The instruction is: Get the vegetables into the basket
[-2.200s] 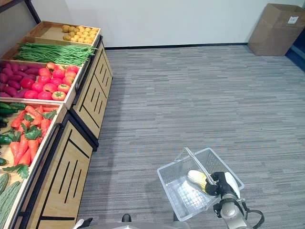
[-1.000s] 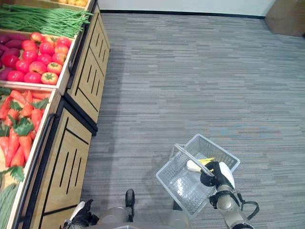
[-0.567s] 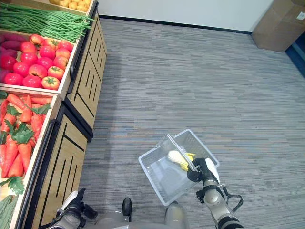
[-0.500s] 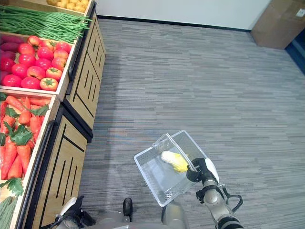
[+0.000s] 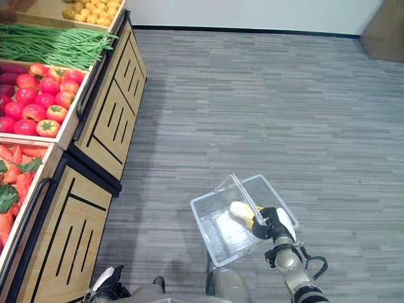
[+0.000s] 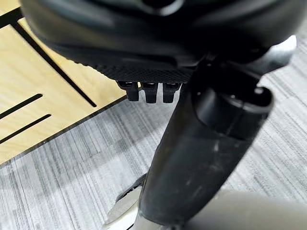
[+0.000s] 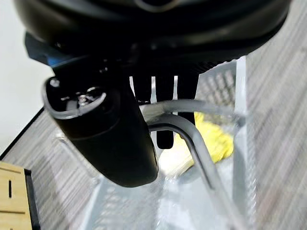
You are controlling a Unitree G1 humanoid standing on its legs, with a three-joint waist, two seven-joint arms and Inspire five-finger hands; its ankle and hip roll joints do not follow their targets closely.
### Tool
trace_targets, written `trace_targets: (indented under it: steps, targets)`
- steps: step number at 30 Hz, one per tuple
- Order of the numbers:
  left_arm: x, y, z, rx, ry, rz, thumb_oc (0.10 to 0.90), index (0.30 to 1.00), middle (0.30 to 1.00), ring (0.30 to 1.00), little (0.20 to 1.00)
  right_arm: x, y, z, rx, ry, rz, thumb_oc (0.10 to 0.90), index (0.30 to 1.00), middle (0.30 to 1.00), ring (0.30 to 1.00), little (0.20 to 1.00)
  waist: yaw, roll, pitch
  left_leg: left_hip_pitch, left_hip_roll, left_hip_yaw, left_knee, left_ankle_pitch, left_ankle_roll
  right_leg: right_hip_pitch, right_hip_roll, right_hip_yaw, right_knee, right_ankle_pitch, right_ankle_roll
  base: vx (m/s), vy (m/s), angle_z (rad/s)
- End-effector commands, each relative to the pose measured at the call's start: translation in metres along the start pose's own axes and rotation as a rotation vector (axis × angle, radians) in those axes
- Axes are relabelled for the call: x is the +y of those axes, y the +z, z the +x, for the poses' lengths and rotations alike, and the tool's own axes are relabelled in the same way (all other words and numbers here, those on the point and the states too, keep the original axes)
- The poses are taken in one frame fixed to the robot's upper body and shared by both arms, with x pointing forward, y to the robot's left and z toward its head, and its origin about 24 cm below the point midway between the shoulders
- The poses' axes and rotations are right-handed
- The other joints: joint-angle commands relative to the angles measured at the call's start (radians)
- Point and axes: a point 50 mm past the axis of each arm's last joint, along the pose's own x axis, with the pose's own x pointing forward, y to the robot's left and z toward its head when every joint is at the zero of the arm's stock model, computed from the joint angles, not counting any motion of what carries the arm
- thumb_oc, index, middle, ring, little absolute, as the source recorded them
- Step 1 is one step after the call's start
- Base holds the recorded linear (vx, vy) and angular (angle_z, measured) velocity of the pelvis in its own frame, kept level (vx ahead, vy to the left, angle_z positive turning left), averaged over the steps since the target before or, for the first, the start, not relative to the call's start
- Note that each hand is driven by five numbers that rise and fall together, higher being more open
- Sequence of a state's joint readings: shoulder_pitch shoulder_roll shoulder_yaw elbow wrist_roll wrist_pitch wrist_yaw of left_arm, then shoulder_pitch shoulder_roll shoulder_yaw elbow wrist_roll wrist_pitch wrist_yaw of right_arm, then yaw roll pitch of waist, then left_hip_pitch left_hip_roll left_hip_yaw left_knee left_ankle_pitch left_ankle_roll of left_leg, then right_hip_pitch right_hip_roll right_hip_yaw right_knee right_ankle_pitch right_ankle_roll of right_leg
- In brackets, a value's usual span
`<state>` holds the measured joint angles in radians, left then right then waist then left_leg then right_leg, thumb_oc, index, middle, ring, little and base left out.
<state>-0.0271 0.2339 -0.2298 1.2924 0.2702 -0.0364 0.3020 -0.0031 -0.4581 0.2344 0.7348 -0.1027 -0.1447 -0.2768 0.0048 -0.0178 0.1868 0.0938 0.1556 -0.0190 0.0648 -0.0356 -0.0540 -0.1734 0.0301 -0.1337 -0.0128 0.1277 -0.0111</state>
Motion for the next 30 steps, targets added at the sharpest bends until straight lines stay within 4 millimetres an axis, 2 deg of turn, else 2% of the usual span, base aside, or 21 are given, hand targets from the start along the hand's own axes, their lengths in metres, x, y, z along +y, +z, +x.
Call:
trace_targets:
  steps: [1, 5, 8, 10, 13, 14, 16, 17, 18, 19, 20, 22, 23, 24, 25, 28, 29, 30]
  targets:
    - [0.016, -0.003, 0.004, 0.005, 0.055, -0.005, 0.9, 1.0, 1.0, 1.0, 1.0, -0.032, 0.027, 0.001, -0.184, -0.135, 0.057, 0.4, 0.3, 0.3, 0.3, 0.3, -0.023, -0.025, -0.028, -0.019, -0.05, 0.003, 0.064, 0.02, -0.021, -0.037, -0.06, 0.032, 0.16, -0.076, 0.091, 0.15, -0.132, 0.19]
    - [0.016, 0.004, 0.004, -0.015, 0.054, -0.008, 0.9, 1.0, 1.0, 1.0, 1.0, -0.037, 0.016, -0.003, -0.154, -0.146, 0.04, 0.4, 0.3, 0.3, 0.3, 0.3, -0.023, -0.018, -0.02, -0.058, -0.048, 0.004, 0.127, 0.083, -0.029, -0.003, -0.053, 0.019, 0.156, -0.1, 0.074, 0.13, -0.076, 0.15]
    - [0.017, 0.009, 0.005, -0.029, 0.063, -0.019, 0.9, 1.0, 1.0, 1.0, 1.0, -0.043, 0.013, -0.003, -0.143, -0.169, 0.033, 0.4, 0.3, 0.3, 0.3, 0.3, -0.009, -0.03, -0.009, -0.184, -0.097, 0.01, 0.056, 0.053, -0.004, 0.043, -0.078, 0.029, 0.124, -0.117, 0.084, 0.2, -0.011, 0.17]
    - [0.018, 0.01, 0.005, -0.03, 0.065, -0.022, 0.9, 1.0, 1.0, 1.0, 1.0, -0.043, 0.014, -0.002, -0.144, -0.169, 0.03, 0.4, 0.3, 0.3, 0.3, 0.3, -0.002, -0.032, -0.007, -0.216, -0.108, 0.015, 0.051, 0.05, 0.001, 0.054, -0.081, 0.037, 0.125, -0.128, 0.085, 0.15, 0.028, 0.13]
    - [0.017, 0.01, 0.005, -0.044, 0.063, 0.002, 0.9, 1.0, 1.0, 1.0, 1.0, -0.04, 0.012, -0.001, -0.134, -0.165, 0.019, 0.4, 0.3, 0.3, 0.3, 0.3, 0.035, -0.019, -0.001, -0.344, -0.098, 0.026, -0.011, 0.175, -0.002, 0.13, -0.064, 0.074, 0.129, -0.17, 0.078, 0.35, 0.106, -0.2]
    - [0.016, 0.008, 0.004, -0.047, 0.056, 0.019, 0.9, 1.0, 1.0, 1.0, 1.0, -0.04, 0.013, -0.002, -0.136, -0.17, 0.044, 0.4, 0.3, 0.3, 0.3, 0.3, 0.048, -0.018, -0.002, -0.341, -0.098, 0.034, -0.035, 0.197, -0.002, 0.161, -0.06, 0.101, 0.134, -0.188, 0.079, 0.45, 0.189, -0.62]
    - [0.014, 0.006, 0.003, -0.055, 0.041, 0.04, 0.9, 1.0, 1.0, 1.0, 1.0, -0.041, 0.013, -0.004, -0.139, -0.172, 0.059, 0.4, 0.3, 0.3, 0.3, 0.3, 0.047, -0.016, -0.008, -0.322, -0.098, 0.048, -0.036, 0.179, 0.007, 0.169, -0.06, 0.108, 0.147, -0.202, 0.082, 0.23, 0.134, -0.67]
    - [0.013, 0.004, 0.003, -0.056, 0.031, 0.057, 0.9, 1.0, 1.0, 1.0, 1.0, -0.04, 0.01, -0.006, -0.131, -0.169, 0.061, 0.4, 0.3, 0.3, 0.3, 0.3, 0.046, -0.018, -0.017, -0.309, -0.105, 0.055, -0.042, 0.173, 0.016, 0.182, -0.068, 0.108, 0.148, -0.207, 0.089, 0.34, 0.297, -0.57]
    - [0.013, 0.004, 0.002, -0.073, 0.022, 0.096, 0.9, 1.0, 1.0, 1.0, 1.0, -0.039, 0.008, -0.005, -0.113, -0.17, 0.057, 0.4, 0.3, 0.3, 0.3, 0.3, 0.04, -0.021, -0.026, -0.288, -0.126, 0.08, -0.046, 0.157, 0.039, 0.179, -0.099, 0.119, 0.181, -0.2, 0.112, 0.34, 0.298, -0.38]
    - [0.013, 0.004, 0.002, -0.073, 0.022, 0.096, 0.9, 1.0, 1.0, 1.0, 1.0, -0.039, 0.008, -0.005, -0.113, -0.17, 0.057, 0.4, 0.3, 0.3, 0.3, 0.3, 0.041, -0.022, -0.026, -0.288, -0.127, 0.082, -0.046, 0.157, 0.04, 0.178, -0.099, 0.12, 0.183, -0.201, 0.112, 0.37, 0.393, -0.15]
    - [0.014, 0.004, 0.003, -0.078, 0.02, 0.108, 0.9, 1.0, 1.0, 1.0, 1.0, -0.037, 0.006, -0.004, -0.098, -0.164, 0.049, 0.4, 0.3, 0.3, 0.3, 0.3, 0.039, -0.03, -0.03, -0.27, -0.143, 0.097, -0.052, 0.136, 0.058, 0.17, -0.122, 0.133, 0.206, -0.169, 0.131, 0.18, 0.227, -0.06]
    - [0.015, 0.003, 0.003, -0.076, 0.022, 0.11, 0.9, 1.0, 1.0, 1.0, 1.0, -0.036, 0.008, -0.003, -0.102, -0.159, 0.048, 0.4, 0.3, 0.3, 0.3, 0.3, 0.04, -0.034, -0.029, -0.262, -0.148, 0.107, -0.05, 0.126, 0.069, 0.157, -0.131, 0.14, 0.24, -0.156, 0.14, 0.16, 0.225, -0.1]
    - [0.019, 0.005, 0.004, -0.086, 0.03, 0.118, 0.9, 1.0, 1.0, 1.0, 1.0, -0.035, 0.012, -0.001, -0.112, -0.156, 0.043, 0.4, 0.3, 0.3, 0.3, 0.3, 0.038, -0.043, -0.021, -0.252, -0.161, 0.12, -0.038, 0.101, 0.087, 0.13, -0.147, 0.152, 0.298, -0.107, 0.155, 0.1, 0.155, -0.03]
    - [0.019, 0.005, 0.004, -0.086, 0.03, 0.118, 0.9, 1.0, 1.0, 1.0, 1.0, -0.035, 0.012, -0.001, -0.112, -0.156, 0.043, 0.4, 0.3, 0.3, 0.3, 0.3, 0.039, -0.043, -0.021, -0.253, -0.161, 0.121, -0.037, 0.1, 0.087, 0.129, -0.147, 0.153, 0.3, -0.107, 0.155, 0.14, 0.229, -0.05]
    - [0.023, 0.005, 0.005, -0.085, 0.044, 0.12, 0.9, 1.0, 1.0, 1.0, 1.0, -0.033, 0.015, 0.0, -0.121, -0.152, 0.047, 0.4, 0.3, 0.3, 0.3, 0.3, 0.04, -0.049, -0.015, -0.253, -0.167, 0.129, -0.023, 0.087, 0.096, 0.116, -0.158, 0.15, 0.341, -0.075, 0.167, 0.07, 0.116, -0.11]
    - [0.031, 0.008, 0.007, -0.077, 0.069, 0.089, 0.9, 1.0, 1.0, 1.0, 1.0, -0.026, 0.019, 0.002, -0.124, -0.133, 0.058, 0.4, 0.3, 0.3, 0.3, 0.3, 0.037, -0.051, -0.004, -0.228, -0.177, 0.117, -0.012, 0.059, 0.11, 0.074, -0.149, 0.156, 0.416, -0.027, 0.165, 0.15, 0.15, -0.01]
    - [0.035, 0.007, 0.008, -0.064, 0.081, 0.061, 0.9, 1.0, 1.0, 1.0, 1.0, -0.023, 0.023, 0.002, -0.141, -0.119, 0.06, 0.4, 0.3, 0.3, 0.3, 0.3, 0.033, -0.053, -0.001, -0.2, -0.183, 0.111, -0.017, 0.045, 0.114, 0.042, -0.144, 0.142, 0.406, -0.004, 0.156, 0.21, 0.133, 0.07]
    - [0.036, 0.006, 0.008, -0.056, 0.083, 0.06, 0.9, 1.0, 1.0, 1.0, 1.0, -0.023, 0.026, 0.003, -0.152, -0.115, 0.061, 0.4, 0.3, 0.3, 0.3, 0.3, 0.031, -0.05, 0.002, -0.188, -0.18, 0.108, -0.022, 0.041, 0.112, 0.016, -0.137, 0.133, 0.396, -0.008, 0.15, 0.22, 0.097, 0.15]
